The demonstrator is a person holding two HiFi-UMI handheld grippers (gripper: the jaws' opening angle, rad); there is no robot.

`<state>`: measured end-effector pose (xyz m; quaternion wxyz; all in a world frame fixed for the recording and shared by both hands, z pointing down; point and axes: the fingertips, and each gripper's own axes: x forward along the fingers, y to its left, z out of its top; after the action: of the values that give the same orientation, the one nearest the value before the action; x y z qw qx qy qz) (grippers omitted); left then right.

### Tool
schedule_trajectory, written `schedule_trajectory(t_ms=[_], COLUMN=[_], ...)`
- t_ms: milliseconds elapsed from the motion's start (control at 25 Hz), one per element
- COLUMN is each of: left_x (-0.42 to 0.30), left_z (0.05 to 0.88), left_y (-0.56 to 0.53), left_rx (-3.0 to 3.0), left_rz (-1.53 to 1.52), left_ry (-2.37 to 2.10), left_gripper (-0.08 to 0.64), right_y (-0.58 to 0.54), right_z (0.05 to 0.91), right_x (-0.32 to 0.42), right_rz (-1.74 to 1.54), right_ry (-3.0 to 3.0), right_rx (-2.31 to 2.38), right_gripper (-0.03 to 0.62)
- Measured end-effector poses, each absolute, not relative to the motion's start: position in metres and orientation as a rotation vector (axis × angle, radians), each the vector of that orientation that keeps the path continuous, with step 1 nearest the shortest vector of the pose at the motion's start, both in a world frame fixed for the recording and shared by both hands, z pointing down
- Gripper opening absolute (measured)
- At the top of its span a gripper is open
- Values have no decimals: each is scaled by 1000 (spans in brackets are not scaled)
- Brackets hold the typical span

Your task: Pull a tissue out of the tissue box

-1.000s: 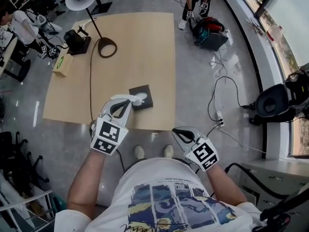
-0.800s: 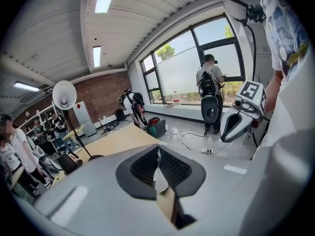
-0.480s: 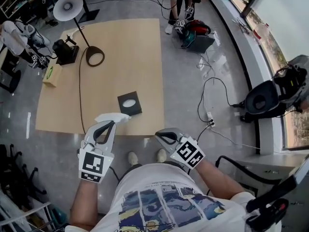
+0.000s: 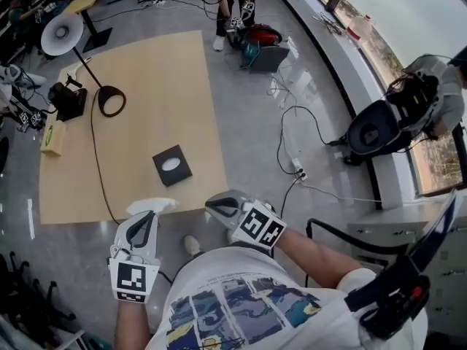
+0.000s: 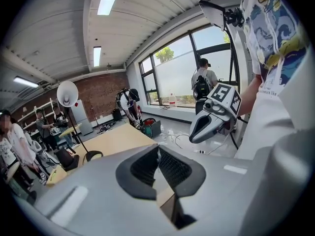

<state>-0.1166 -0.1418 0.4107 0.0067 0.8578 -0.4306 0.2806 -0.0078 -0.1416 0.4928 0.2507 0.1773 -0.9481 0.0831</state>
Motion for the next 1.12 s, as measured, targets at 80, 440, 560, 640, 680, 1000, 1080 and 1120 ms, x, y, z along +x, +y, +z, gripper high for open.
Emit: schedule_trajectory(t_ms=[80,440,560,640,680,1000,1080,1120], left_x=[-116,-101,-105,-108,-109,-130,-136,-138], left_z=[411,403,399,399,398,392,393,394], left_y=[-140,-122,-116,-113,-112,-109,-106,-104], left_rx=[2693,2769,2772,2774,2781,2827,2837,2841], left_rz=[866,832,851,858,855,826,821,819], left_ry=[-1334,-1227,-1210,-1201,-1194,-1133,-1115,-1106], left_gripper=[8,8,8,8,8,8,8,8], right_y=[-141,-134,-132,-130,-130,-128,-126,-124], right_z=[491,469,463,461,460,457,457,457], right_x=[-12,-17,-20,-24,-26,-51,-57,-60], right_rz=[223,160,144,133,128,112,107,107], right_ry=[-2580,-2585,-2590,-2591,-2591,-2569,-2564,-2563], right_rx=[479,533,555,568,577,636,656,667], right_gripper=[3,3,3,3,3,3,3,3])
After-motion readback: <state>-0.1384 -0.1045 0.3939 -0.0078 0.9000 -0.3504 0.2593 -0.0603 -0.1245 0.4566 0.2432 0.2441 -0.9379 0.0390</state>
